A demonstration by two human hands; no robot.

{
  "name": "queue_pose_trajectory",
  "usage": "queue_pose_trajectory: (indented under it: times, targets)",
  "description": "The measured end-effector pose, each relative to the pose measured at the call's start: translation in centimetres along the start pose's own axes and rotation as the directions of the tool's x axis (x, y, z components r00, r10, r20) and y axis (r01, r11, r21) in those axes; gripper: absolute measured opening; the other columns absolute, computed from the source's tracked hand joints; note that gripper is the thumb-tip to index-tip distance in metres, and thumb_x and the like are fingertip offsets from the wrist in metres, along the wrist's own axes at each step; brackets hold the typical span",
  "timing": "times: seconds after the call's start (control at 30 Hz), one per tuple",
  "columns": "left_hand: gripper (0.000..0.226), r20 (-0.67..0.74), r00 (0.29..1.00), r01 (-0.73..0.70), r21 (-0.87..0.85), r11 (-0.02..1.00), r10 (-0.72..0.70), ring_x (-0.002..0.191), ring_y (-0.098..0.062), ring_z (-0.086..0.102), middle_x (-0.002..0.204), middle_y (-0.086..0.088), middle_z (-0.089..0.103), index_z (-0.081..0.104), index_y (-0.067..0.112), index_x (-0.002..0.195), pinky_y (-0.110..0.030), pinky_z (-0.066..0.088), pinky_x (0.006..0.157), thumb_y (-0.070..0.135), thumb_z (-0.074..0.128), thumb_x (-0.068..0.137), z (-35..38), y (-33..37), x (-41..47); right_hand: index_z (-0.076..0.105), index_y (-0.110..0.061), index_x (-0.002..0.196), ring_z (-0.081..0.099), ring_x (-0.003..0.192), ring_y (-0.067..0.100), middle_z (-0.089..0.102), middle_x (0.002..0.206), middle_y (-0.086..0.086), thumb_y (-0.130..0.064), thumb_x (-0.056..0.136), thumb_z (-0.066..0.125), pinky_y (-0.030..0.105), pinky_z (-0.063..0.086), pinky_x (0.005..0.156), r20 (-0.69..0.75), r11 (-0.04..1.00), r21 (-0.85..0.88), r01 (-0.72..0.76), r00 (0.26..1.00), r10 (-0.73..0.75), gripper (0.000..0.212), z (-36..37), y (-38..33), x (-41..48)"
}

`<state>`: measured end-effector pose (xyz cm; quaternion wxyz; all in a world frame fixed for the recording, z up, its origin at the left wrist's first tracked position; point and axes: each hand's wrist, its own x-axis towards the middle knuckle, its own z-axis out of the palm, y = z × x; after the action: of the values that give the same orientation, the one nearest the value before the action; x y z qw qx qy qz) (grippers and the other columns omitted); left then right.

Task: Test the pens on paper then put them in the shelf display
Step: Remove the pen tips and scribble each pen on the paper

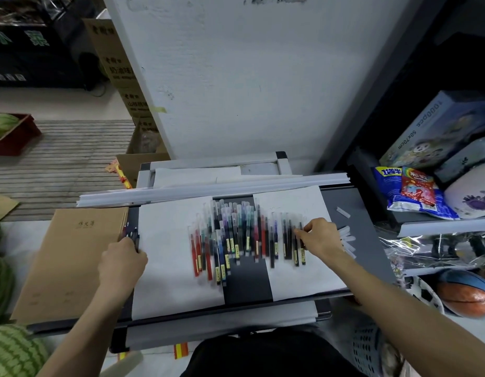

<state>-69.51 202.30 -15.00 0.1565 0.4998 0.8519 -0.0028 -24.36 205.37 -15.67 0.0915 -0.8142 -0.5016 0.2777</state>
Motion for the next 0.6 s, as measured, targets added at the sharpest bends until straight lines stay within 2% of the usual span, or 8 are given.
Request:
queue_pose_trajectory:
  times: [0.07,0.13,0.3,0.43,0.5,0.6]
  targets:
    - [0.017,0.008,1.000,-0.002,0.018,1.000,0.002,0.075,-0.039,0.055,0.079,-0.015,0.054,0.056,0.005,0.076,-0.040,0.050,0.067,0.014,0.061,0.089,0.1,0.2,0.2,0.072,-0.002,0.071,0.068,0.060,0.022,0.069,0.059,0.007,-0.040,0.094,0.073,0.032,0.058,0.059,0.012,0.999,-0.039,-0.008,1.000,0.008,0.045,0.5,0.3,0.3]
    - [0.012,0.019,1.000,-0.008,0.053,0.999,0.007,0.075,-0.037,0.053,0.079,-0.013,0.052,0.058,0.005,0.079,-0.038,0.048,0.066,0.011,0.062,0.088,0.0,0.6,0.3,0.070,-0.003,0.068,0.067,0.061,0.023,0.068,0.059,0.006,-0.040,0.094,0.073,0.031,0.055,0.058,0.006,0.999,-0.050,-0.018,1.000,0.018,0.045,0.9,0.3,0.3]
    - [0.008,0.057,0.998,-0.011,0.081,0.997,0.007,0.074,-0.034,0.050,0.076,-0.009,0.046,0.055,0.006,0.080,-0.036,0.043,0.065,0.006,0.061,0.085,0.0,1.2,0.6,0.072,-0.007,0.073,0.068,0.064,0.023,0.070,0.064,0.005,-0.041,0.095,0.071,0.033,0.058,0.062,0.012,0.999,-0.053,0.004,1.000,-0.004,0.040,0.9,0.1,0.3]
    - [0.011,0.062,0.998,-0.006,0.063,0.998,0.003,0.069,-0.034,0.053,0.073,-0.010,0.050,0.056,0.006,0.073,-0.035,0.045,0.063,0.009,0.062,0.081,0.0,0.9,0.6,0.069,-0.014,0.085,0.063,0.069,0.023,0.070,0.080,0.002,-0.031,0.097,0.061,0.036,0.056,0.065,-0.120,0.988,-0.144,0.063,0.989,-0.081,0.022,-0.7,0.7,0.7]
    - [0.016,0.053,0.999,-0.013,0.043,0.999,0.011,0.063,-0.032,0.054,0.070,-0.012,0.056,0.056,0.006,0.066,-0.034,0.045,0.060,0.013,0.062,0.079,0.0,0.6,0.4,0.070,-0.015,0.104,0.062,0.083,0.029,0.070,0.102,0.007,-0.025,0.099,0.059,0.038,0.053,0.072,-0.213,0.976,-0.196,0.090,0.968,-0.132,0.016,-2.1,1.3,1.4]
    - [0.020,0.030,0.999,-0.027,0.020,0.999,0.027,0.059,-0.030,0.054,0.068,-0.010,0.058,0.058,0.008,0.065,-0.033,0.044,0.058,0.021,0.061,0.080,0.0,0.5,-0.3,0.063,-0.010,0.122,0.057,0.116,0.037,0.060,0.125,0.014,-0.018,0.097,0.060,0.047,0.050,0.091,-0.240,0.956,-0.280,0.091,0.957,-0.162,0.027,-3.9,2.4,3.0]
